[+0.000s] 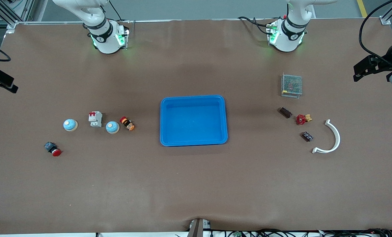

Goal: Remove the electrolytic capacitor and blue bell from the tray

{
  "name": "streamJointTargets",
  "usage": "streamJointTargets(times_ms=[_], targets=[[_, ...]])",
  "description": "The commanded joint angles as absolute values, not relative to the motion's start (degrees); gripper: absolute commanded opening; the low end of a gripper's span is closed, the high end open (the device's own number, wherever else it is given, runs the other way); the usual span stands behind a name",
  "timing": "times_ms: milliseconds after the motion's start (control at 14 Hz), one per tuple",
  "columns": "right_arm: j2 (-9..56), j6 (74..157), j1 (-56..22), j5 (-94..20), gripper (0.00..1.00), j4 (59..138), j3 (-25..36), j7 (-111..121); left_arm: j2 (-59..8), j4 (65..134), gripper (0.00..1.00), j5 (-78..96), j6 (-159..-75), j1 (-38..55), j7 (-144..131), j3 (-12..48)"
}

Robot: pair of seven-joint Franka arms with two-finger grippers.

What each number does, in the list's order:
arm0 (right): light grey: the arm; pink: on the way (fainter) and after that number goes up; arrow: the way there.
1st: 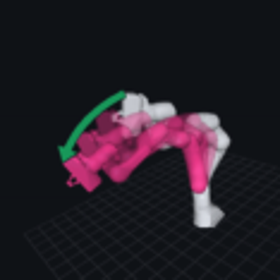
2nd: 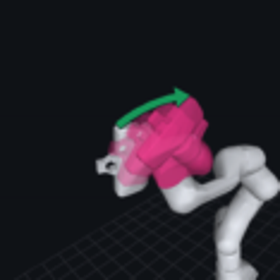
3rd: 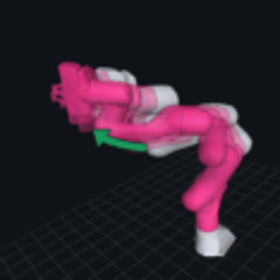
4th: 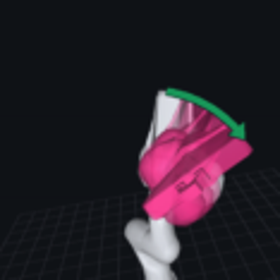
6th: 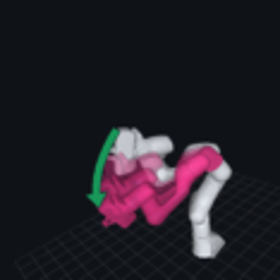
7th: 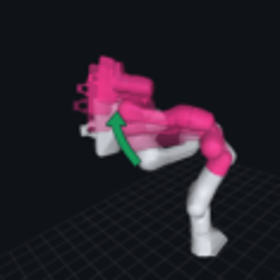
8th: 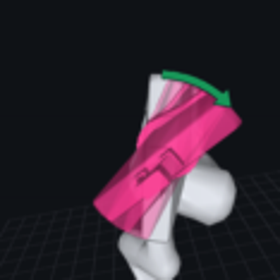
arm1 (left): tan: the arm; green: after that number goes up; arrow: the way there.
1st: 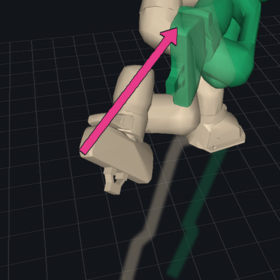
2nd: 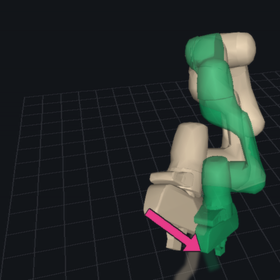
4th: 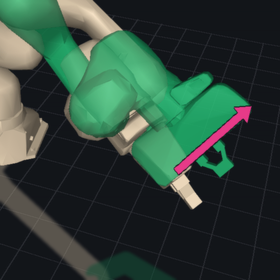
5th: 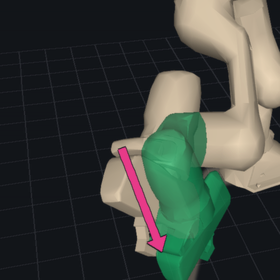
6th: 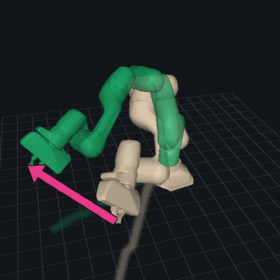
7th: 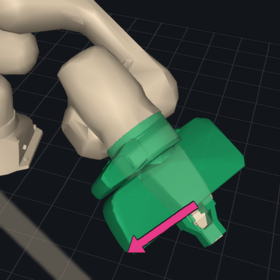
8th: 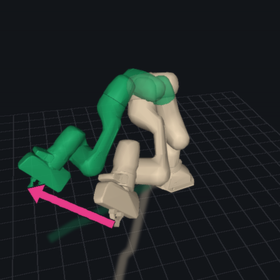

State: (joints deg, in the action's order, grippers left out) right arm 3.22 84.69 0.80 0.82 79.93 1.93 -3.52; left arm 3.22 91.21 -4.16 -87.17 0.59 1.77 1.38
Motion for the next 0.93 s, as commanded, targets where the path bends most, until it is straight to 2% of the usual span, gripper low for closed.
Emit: streamJointTargets(times_ms=[0,855], targets=[[1.7,85.4,1.3,0.1,1.0,81.7,1.1,-4.8,4.7,91.7,1.0,-3.3,-86.0,0.2,2.8,1.6],[2.5,85.7,1.0,0.6,1.0,80.5,1.1,-4.7,4.7,91.7,1.0,-3.3,-85.4,0.1,2.8,1.4]])
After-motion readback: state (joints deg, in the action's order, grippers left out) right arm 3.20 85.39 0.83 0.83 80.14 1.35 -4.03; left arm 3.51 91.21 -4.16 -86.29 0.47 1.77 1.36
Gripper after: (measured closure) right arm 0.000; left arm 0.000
